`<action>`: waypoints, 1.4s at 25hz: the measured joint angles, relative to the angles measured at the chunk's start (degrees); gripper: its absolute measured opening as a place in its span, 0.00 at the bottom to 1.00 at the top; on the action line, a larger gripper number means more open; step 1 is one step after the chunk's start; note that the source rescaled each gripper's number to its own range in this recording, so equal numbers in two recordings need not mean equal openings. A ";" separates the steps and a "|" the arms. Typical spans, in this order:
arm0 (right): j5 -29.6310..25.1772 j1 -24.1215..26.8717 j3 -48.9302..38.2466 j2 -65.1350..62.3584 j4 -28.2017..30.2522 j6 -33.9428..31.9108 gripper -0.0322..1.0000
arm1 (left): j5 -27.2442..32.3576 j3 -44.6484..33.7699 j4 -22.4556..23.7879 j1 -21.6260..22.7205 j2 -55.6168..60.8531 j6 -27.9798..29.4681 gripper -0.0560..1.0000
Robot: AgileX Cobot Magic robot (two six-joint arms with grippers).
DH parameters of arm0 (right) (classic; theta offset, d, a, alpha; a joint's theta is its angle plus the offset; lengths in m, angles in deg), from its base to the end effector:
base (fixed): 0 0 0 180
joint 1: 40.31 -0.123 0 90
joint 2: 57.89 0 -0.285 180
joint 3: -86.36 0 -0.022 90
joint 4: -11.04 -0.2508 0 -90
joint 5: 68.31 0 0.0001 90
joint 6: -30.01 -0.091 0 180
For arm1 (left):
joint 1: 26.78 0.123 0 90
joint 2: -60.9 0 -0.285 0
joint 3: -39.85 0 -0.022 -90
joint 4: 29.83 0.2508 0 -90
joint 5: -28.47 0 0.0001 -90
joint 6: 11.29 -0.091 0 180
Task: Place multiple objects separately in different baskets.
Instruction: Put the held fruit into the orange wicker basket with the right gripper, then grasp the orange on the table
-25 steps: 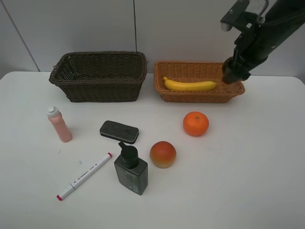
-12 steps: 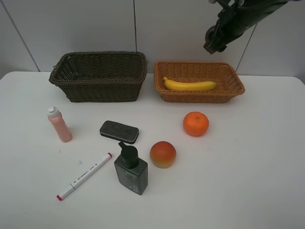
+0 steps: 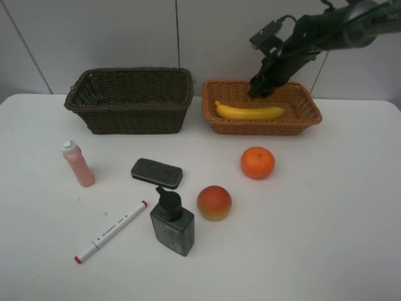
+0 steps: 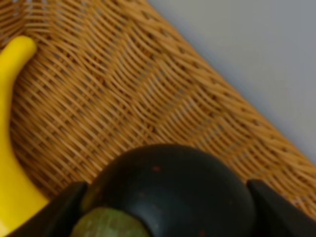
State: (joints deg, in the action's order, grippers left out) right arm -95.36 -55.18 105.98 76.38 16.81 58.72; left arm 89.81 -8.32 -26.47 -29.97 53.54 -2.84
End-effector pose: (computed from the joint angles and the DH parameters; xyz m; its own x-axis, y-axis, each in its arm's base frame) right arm 0.4770 0.1224 0.1712 -0.5014 -0.7089 -0.4961 -0.6119 0.6959 -0.3759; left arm -0.0070 0.0051 0.2785 -0.4486 -0.0941 -0.8888 -0.0440 0.9956 -0.0832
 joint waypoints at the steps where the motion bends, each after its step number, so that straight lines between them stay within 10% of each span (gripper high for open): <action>1: 0.07 0.05 0.06 0.28 0.00 0.00 0.64 | 0.00 0.00 0.00 0.00 0.00 0.00 1.00; 12: 0.12 0.70 0.23 0.39 -0.04 -1.37 0.64 | 0.00 0.00 0.00 0.00 0.00 0.00 1.00; 19: 1.15 0.70 0.23 0.39 -0.24 -2.39 1.00 | 0.00 0.00 0.00 0.00 0.00 0.00 1.00; 35: -6.94 0.70 0.23 -6.40 0.35 -2.39 1.00 | 0.00 0.00 0.00 0.00 0.00 0.00 1.00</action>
State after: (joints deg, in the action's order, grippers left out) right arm -102.30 -54.48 106.21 69.97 17.16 56.33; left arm 89.81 -8.32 -26.47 -29.97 53.54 -2.84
